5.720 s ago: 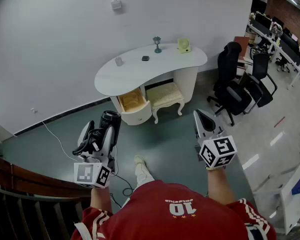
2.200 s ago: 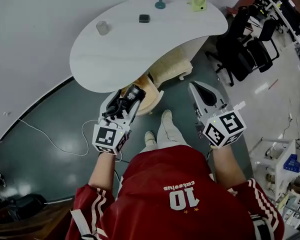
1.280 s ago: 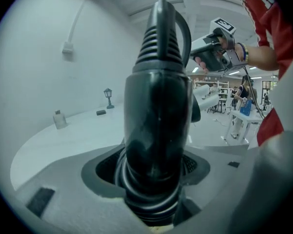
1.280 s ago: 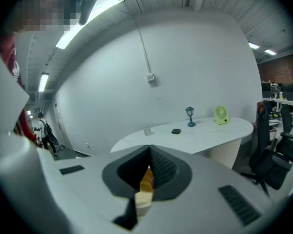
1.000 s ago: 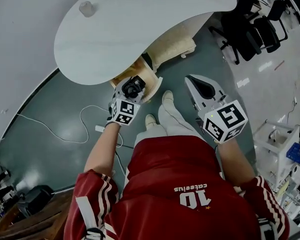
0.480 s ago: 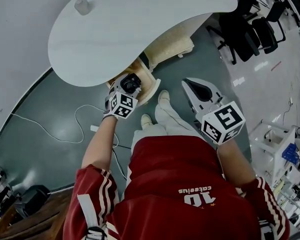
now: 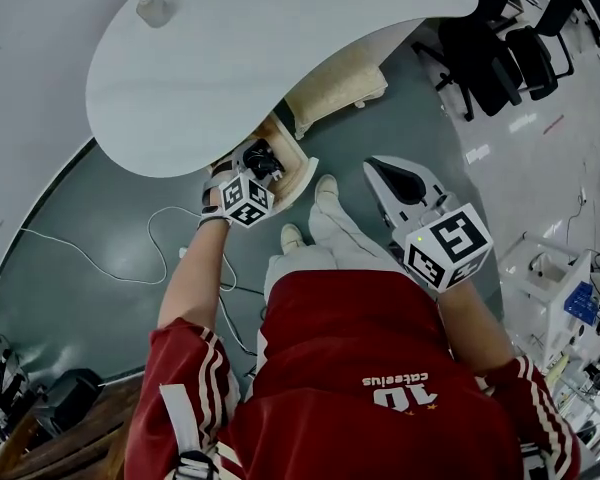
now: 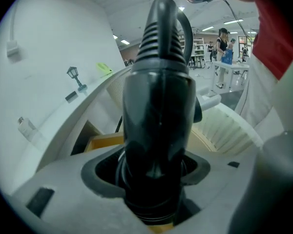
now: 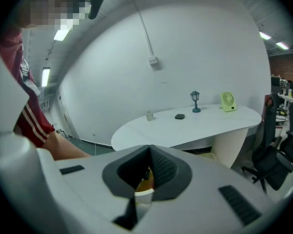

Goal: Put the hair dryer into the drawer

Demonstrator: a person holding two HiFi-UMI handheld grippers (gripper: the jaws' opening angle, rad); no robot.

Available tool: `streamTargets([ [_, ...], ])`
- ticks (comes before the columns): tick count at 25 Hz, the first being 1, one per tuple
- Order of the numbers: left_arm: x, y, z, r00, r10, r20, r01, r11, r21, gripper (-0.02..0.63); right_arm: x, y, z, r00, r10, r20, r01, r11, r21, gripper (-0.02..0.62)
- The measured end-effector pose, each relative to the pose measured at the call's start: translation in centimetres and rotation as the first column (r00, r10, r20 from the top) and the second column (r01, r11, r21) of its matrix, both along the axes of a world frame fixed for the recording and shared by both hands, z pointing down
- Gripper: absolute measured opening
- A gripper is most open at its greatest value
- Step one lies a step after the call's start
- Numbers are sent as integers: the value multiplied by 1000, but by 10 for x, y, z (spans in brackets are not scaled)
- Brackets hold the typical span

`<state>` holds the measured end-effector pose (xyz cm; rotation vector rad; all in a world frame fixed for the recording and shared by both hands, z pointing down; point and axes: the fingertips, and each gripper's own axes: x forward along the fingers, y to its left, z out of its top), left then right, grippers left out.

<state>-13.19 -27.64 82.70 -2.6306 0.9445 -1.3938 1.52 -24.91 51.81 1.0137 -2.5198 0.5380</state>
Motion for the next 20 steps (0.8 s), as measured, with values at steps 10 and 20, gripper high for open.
streamTargets([
  [10,-10,-16,32,995,-22,96,23,1000,-11,288,0,-4,11,1000,-19,-21,18,1000,-19,5],
  [20,-24,-19,57,984,-20,179,25,999,-24,291,0,1,13,999,-33,-43,33,999,-7,5],
])
